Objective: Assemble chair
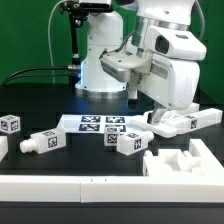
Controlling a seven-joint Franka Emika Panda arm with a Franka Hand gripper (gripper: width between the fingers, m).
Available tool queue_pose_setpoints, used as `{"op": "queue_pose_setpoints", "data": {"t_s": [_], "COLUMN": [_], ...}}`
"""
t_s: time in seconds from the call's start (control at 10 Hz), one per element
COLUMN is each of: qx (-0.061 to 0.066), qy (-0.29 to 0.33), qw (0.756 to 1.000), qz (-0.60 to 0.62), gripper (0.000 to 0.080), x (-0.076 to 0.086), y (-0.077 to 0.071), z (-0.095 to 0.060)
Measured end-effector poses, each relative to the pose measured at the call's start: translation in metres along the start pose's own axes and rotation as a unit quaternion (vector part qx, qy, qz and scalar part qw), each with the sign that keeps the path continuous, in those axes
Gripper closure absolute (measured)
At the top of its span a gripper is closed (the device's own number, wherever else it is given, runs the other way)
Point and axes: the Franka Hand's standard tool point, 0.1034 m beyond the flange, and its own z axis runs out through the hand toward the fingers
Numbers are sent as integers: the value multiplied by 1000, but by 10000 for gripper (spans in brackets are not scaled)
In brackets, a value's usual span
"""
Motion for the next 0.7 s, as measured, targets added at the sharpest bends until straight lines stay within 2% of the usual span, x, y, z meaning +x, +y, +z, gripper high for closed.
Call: {"op": "queue_pose_setpoints", "data": {"t_s": [0.3, 0.4, 0.6, 0.7], "qx": [3, 6, 10, 20], "qy": [3, 4, 12, 12], "qw": [991, 980, 915, 885], "qz": [130, 198, 403, 465], "gripper": [151, 151, 151, 151], "x": [-3, -13, -17, -17], "y": [0, 4, 13, 11], "z": [3, 9, 13, 15]}}
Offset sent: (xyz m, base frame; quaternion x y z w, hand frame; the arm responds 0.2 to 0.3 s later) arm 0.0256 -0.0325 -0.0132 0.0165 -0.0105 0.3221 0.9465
